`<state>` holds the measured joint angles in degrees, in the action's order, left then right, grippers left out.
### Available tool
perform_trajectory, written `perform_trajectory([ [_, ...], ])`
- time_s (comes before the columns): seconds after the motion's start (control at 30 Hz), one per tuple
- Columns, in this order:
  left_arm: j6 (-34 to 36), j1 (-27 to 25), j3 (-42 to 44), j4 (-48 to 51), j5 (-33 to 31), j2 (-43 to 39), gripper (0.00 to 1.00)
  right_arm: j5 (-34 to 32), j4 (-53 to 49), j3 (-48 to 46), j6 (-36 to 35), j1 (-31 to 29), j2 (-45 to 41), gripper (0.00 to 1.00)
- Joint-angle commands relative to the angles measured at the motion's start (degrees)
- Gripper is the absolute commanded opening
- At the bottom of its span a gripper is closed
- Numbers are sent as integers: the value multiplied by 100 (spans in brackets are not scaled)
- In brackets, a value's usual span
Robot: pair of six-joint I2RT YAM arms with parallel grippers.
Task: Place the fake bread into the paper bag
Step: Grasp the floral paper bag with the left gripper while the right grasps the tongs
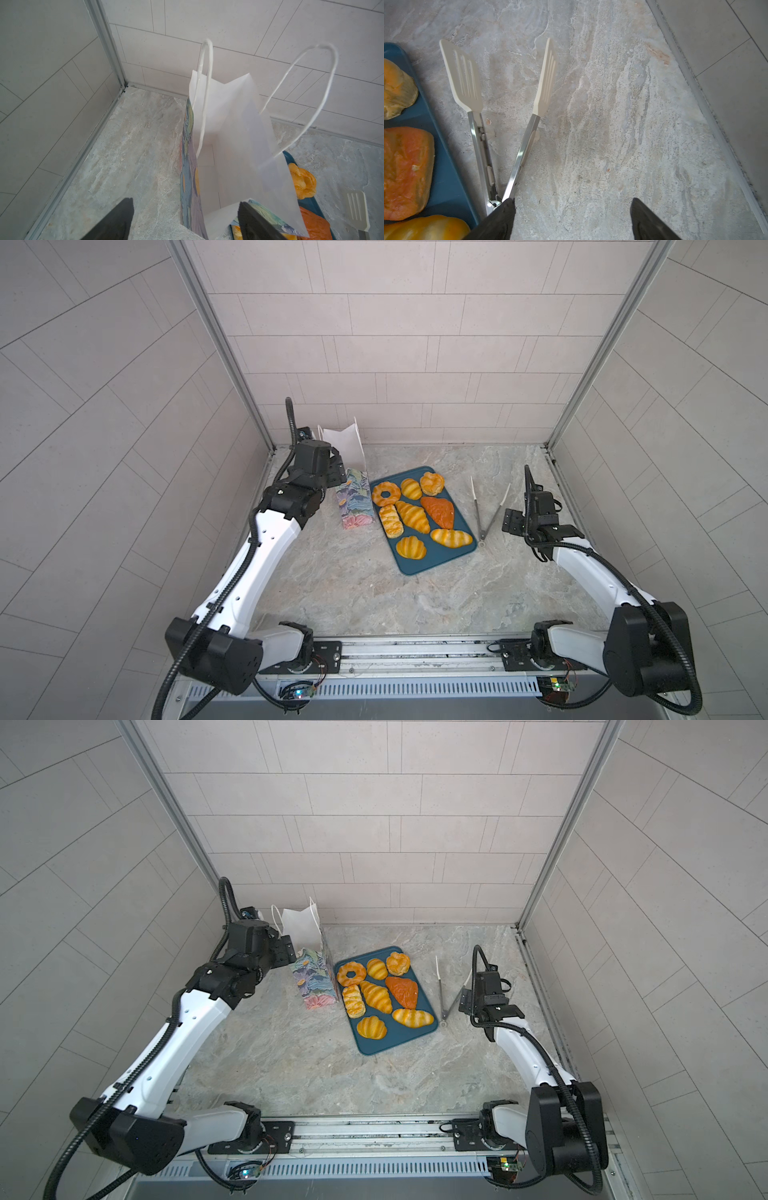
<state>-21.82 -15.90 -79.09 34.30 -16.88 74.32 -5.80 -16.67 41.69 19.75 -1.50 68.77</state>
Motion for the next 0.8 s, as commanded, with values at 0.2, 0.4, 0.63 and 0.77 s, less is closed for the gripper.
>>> perform_trajectory([
  [0.2,-426,129,-786,704,143,642,64,-175,-161,39,73,-8,-94,88],
  [0.4,-481,232,-777,636,293,867,54,-181,-205,39,57,-3,-77,88],
  [0.63,-516,418,-836,512,499,1107,38,-176,-319,50,156,-22,98,82],
  [0.77,-516,480,-852,457,602,1211,29,-174,-349,55,256,-55,207,79],
])
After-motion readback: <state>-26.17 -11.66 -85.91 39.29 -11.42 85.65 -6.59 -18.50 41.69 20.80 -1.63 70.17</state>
